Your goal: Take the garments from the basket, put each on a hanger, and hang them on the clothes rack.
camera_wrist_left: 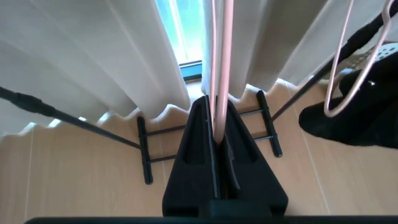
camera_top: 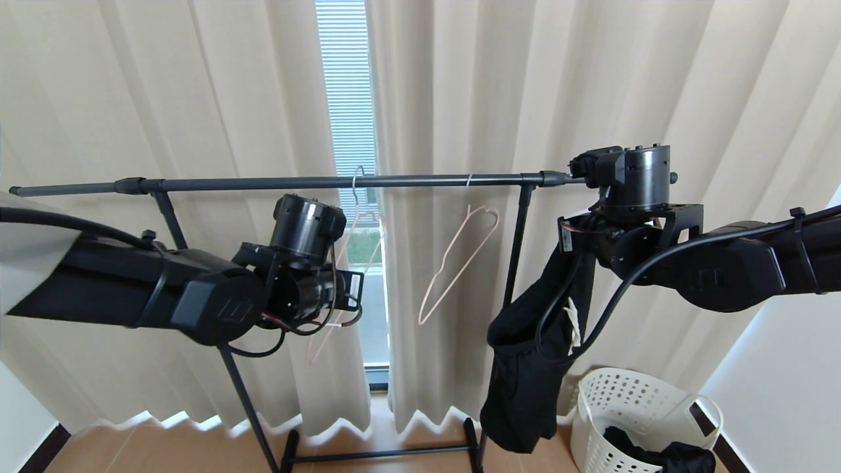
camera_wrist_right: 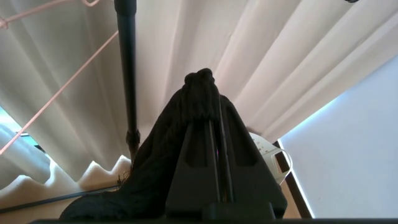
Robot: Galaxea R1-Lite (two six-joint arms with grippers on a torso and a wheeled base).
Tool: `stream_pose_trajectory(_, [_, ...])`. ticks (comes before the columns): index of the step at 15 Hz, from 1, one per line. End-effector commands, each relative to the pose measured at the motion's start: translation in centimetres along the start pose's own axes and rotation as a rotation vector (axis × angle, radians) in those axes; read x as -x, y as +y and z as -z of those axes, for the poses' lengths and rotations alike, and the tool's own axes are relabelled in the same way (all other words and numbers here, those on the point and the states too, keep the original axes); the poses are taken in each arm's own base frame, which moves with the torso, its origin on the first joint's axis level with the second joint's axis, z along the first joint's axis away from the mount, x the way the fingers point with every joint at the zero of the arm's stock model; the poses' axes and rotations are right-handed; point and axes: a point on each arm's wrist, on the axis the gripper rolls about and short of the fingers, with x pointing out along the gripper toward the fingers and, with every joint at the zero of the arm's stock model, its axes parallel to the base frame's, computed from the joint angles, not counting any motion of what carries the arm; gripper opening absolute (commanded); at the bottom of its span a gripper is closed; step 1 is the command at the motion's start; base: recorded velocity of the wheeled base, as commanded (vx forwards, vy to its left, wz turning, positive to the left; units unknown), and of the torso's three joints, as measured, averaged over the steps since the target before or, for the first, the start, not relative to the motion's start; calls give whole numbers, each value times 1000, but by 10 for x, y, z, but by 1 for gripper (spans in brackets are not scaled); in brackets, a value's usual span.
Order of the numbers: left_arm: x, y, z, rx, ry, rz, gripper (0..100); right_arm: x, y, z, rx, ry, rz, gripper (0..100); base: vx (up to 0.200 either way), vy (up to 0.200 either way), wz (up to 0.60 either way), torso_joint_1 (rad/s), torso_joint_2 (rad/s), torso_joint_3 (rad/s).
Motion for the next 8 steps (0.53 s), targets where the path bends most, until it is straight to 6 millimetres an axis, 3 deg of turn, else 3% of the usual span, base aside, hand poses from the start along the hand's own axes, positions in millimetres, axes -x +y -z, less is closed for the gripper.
stream_pose_trajectory(1, [41,8,8,-18,-34,25,0,2,-1,-1,-2,-3,-1,0,0,0,0,0,0,0])
stream_pose_trajectory(3, [62,13,26,-69,-33,46,0,4,-3,-2,-5,-6,-1,0,0,0,0,0,0,0])
stream_pose_trajectory(4, [62,13,27,-71,-33,45,0,4,-3,-2,-5,-6,-1,0,0,0,0,0,0,0])
stream_pose_trajectory(5, [76,17,45,-107,-53,62,0,4,-3,-2,-3,-5,-1,0,0,0,0,0,0,0])
stream_pose_trajectory(8, [91,21,71,-137,-106,119,0,5,-2,-1,-1,-4,4,0,0,0,0,0,0,0])
